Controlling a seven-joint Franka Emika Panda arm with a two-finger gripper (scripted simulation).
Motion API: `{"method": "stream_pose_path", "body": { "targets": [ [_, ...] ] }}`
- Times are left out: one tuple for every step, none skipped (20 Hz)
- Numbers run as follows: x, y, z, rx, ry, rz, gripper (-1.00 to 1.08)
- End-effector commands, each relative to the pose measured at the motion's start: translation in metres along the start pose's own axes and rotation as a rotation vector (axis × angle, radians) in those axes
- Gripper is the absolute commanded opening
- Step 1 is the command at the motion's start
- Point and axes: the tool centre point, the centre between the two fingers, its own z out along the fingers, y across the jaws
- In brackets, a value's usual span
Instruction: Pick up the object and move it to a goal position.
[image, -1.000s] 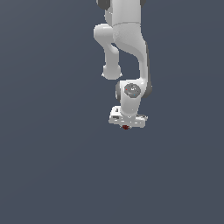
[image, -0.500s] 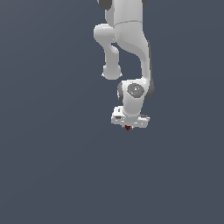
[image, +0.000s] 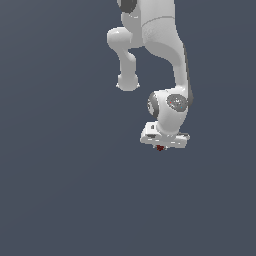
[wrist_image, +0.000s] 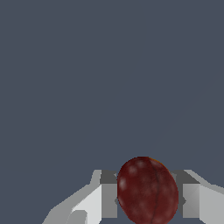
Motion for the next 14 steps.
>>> {"method": "stream_pose_path", "body": {
  "targets": [
    [0.005,-0.019,-0.008,0.000,0.000,0.000,-1.00],
    [0.007,-0.025,-0.010,0.000,0.000,0.000,-1.00],
    [0.008,-0.031,-0.012,0.000,0.000,0.000,-1.00],
    [0.010,-0.036,-0.014,0.000,0.000,0.000,-1.00],
    [0.011,-0.040,-0.016,0.000,0.000,0.000,-1.00],
    [0.012,-0.044,-0.017,0.000,0.000,0.000,-1.00],
    [0.013,-0.047,-0.018,0.000,0.000,0.000,-1.00],
    [0.014,-0.050,-0.019,0.000,0.000,0.000,-1.00],
    [0.015,-0.052,-0.020,0.000,0.000,0.000,-1.00],
    [0.016,-0.054,-0.021,0.000,0.000,0.000,-1.00],
    [0.016,-0.055,-0.021,0.000,0.000,0.000,-1.00],
    [0.017,-0.056,-0.022,0.000,0.000,0.000,-1.00],
    [0.017,-0.057,-0.022,0.000,0.000,0.000,-1.00],
    [0.017,-0.057,-0.022,0.000,0.000,0.000,-1.00]
  ]
}}
